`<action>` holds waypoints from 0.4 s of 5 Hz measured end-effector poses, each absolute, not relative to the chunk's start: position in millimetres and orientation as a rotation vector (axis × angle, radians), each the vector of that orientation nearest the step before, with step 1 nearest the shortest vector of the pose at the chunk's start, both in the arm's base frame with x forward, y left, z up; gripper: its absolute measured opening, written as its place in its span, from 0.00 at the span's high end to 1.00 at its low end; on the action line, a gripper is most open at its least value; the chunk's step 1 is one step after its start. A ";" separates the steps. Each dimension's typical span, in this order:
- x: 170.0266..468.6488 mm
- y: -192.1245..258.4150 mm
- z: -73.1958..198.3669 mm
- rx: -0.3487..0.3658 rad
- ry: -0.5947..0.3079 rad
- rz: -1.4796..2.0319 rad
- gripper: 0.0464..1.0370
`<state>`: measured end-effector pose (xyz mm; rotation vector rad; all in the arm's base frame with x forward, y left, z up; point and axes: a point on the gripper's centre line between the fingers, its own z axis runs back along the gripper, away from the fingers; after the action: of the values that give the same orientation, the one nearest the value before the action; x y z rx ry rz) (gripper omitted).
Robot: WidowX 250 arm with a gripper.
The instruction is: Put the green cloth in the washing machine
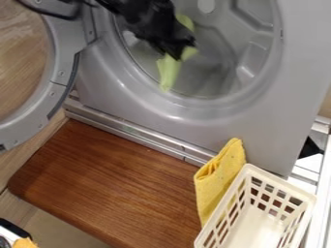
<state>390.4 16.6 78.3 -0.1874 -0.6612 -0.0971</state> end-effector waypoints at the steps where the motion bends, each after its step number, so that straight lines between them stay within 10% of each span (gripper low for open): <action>1: 405.6 2.9 45.9 -0.224 -0.608 -0.136 0.94; 2: 424.1 -8.5 38.9 -0.238 -0.604 -0.198 0.91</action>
<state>424.1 -8.5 38.9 -0.2383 -0.6035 -0.1975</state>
